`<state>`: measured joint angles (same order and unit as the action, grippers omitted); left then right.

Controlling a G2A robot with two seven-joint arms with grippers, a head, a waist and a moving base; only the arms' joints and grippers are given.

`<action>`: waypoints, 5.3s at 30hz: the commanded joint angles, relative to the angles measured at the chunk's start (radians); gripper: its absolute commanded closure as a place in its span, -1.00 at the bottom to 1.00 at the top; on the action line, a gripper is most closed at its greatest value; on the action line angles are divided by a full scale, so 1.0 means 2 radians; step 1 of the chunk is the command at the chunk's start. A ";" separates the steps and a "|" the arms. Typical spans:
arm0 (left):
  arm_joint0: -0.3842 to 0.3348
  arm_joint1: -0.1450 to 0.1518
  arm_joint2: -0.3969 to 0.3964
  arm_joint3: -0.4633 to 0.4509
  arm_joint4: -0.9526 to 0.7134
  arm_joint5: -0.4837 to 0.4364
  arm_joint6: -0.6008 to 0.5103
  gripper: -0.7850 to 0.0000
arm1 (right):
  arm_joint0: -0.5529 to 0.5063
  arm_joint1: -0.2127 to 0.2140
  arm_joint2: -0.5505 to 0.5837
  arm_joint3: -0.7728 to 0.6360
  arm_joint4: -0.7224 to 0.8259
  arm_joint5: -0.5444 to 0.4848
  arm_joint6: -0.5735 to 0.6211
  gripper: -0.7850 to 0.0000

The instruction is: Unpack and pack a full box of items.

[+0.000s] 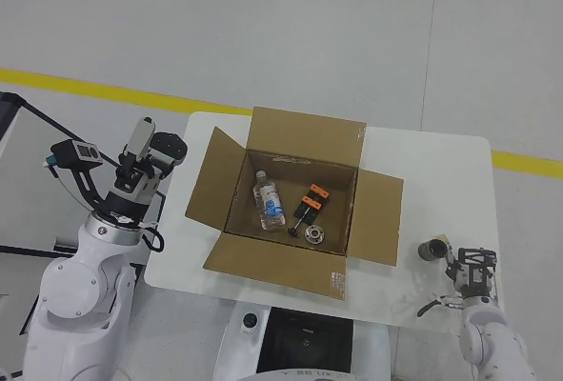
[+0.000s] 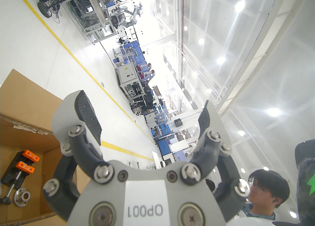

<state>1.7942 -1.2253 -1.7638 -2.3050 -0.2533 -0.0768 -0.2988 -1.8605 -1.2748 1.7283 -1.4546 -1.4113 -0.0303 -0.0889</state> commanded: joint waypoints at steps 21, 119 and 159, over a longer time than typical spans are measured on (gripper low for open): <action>0.000 0.000 0.000 0.000 0.000 0.000 0.000 -1.00 | -0.130 0.002 0.103 -0.134 0.068 -0.046 -0.091 -0.76; 0.000 0.000 0.000 0.000 0.000 0.000 0.000 -1.00 | 0.046 0.023 -0.006 0.080 -0.059 -0.120 -0.090 0.36; 0.000 0.000 0.000 0.000 0.000 0.000 0.000 -1.00 | 0.060 0.028 -0.001 0.098 -0.010 -0.125 -0.084 1.00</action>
<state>1.7942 -1.2253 -1.7638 -2.3050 -0.2533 -0.0768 -0.2988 -1.7389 -1.2206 1.7182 -1.2552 -1.4349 -0.2752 -0.2506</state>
